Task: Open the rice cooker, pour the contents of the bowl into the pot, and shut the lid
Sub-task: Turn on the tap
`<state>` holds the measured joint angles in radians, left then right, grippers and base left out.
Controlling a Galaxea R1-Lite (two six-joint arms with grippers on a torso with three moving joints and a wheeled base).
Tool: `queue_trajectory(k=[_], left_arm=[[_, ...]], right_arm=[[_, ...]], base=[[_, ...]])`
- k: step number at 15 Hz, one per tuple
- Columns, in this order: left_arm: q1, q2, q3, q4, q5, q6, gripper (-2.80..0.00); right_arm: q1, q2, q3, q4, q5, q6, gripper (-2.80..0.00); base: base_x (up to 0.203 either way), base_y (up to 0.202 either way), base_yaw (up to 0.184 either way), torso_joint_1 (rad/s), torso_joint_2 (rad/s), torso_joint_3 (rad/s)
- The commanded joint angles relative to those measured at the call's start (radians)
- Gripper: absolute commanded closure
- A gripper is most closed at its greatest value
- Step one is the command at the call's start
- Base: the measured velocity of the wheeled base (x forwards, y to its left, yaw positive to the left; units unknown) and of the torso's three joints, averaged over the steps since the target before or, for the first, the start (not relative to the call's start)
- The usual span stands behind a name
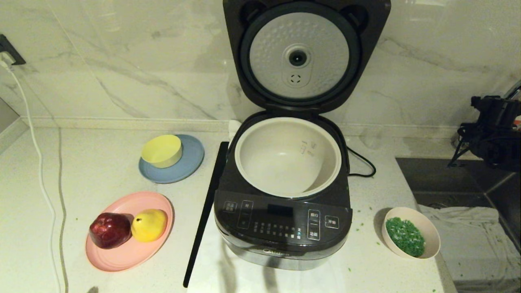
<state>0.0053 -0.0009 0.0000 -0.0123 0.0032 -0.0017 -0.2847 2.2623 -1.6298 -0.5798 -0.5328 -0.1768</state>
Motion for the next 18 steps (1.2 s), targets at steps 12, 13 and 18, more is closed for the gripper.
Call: queue_trajectory(k=[12, 13, 18], left_arm=[[0.001, 0.001, 0.009, -0.001, 0.001, -0.001, 0.0], [0.001, 0.001, 0.009, -0.001, 0.001, 0.0, 0.0], [0.001, 0.001, 0.009, 0.0, 0.001, -0.001, 0.0]], right_arm=[[0.002, 0.137, -0.19, 0.011, -0.003, -0.001, 0.0], [0.002, 0.138, -0.188, 0.012, -0.003, -0.001, 0.0], [0.002, 0.122, -0.138, 0.009, -0.009, 0.0, 0.0]], base=[[0.0, 0.0, 0.0, 0.0, 0.0, 0.0], [0.0, 0.0, 0.0, 0.0, 0.0, 0.0], [0.0, 0.0, 0.0, 0.0, 0.0, 0.0]])
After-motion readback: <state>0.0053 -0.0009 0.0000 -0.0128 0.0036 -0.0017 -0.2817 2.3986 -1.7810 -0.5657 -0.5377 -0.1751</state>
